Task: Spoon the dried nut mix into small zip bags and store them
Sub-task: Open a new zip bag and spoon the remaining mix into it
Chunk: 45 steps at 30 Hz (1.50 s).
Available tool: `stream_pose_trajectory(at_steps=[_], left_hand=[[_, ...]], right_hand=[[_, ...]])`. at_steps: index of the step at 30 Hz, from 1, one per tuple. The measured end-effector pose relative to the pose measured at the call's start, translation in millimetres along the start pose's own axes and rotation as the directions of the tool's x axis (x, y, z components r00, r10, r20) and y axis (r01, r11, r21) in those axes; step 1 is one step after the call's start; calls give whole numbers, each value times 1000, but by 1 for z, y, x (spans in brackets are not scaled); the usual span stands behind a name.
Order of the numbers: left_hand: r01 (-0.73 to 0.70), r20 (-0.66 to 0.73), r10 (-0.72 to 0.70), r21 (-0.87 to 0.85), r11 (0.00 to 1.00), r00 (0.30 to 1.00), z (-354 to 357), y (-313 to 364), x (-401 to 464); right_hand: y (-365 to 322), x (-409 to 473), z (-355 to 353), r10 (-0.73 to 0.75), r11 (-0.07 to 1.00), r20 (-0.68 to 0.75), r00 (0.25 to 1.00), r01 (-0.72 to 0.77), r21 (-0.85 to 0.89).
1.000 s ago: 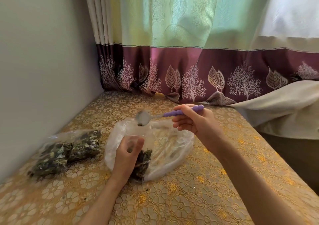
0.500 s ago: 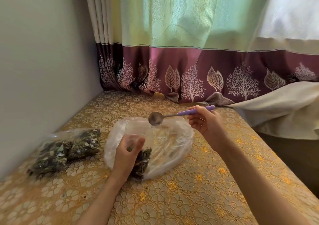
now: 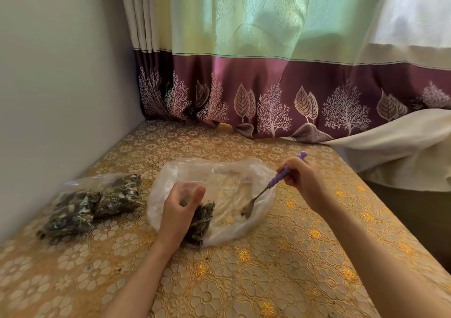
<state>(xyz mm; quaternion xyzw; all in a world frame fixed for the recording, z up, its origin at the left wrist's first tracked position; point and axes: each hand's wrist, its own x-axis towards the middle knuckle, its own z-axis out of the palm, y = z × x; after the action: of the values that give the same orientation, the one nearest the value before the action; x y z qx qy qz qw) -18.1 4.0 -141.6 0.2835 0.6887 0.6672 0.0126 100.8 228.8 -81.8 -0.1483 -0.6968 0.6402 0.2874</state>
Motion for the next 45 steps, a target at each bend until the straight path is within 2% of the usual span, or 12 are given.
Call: stream_pose_trajectory(at_steps=[7, 10, 13, 16, 20, 24, 28, 32, 35, 40, 45], left_hand=[[9, -2, -9, -13, 1000, 1000, 0, -2, 0], [11, 2, -11, -17, 1000, 1000, 0, -2, 0], [11, 3, -11, -15, 1000, 1000, 0, -2, 0], [14, 3, -14, -15, 1000, 1000, 0, -2, 0], [10, 8, -10, -20, 1000, 1000, 0, -2, 0], [14, 5, -14, -18, 1000, 1000, 0, -3, 0], [22, 11, -22, -12, 1000, 1000, 0, -3, 0], [22, 13, -22, -9, 1000, 1000, 0, -3, 0], [12, 17, -12, -17, 1000, 1000, 0, -1, 0], [12, 19, -12, -8, 1000, 1000, 0, -1, 0], [11, 22, -10, -9, 1000, 1000, 0, 0, -1]], right_hand=[[2, -4, -11, -37, 996, 76, 996, 43, -82], [2, -4, -11, -59, 994, 3, 998, 59, -95], [1, -3, -7, -84, 995, -129, 988, 76, -66], [3, -1, -3, -128, 987, -231, 965, 101, -124], [9, 3, -2, -184, 964, -281, 942, 117, -238], [12, 4, 0, -196, 940, -261, 945, 106, -323], [14, 5, 1, -89, 966, -246, 965, 23, -258], [21, 5, 5, 176, 976, -211, 962, -199, -93], [28, 2, 10, 317, 944, -136, 939, -326, -50], [30, 0, 14, 390, 920, -88, 916, -390, 21], [21, 6, 13, 376, 924, -101, 921, -364, 119]])
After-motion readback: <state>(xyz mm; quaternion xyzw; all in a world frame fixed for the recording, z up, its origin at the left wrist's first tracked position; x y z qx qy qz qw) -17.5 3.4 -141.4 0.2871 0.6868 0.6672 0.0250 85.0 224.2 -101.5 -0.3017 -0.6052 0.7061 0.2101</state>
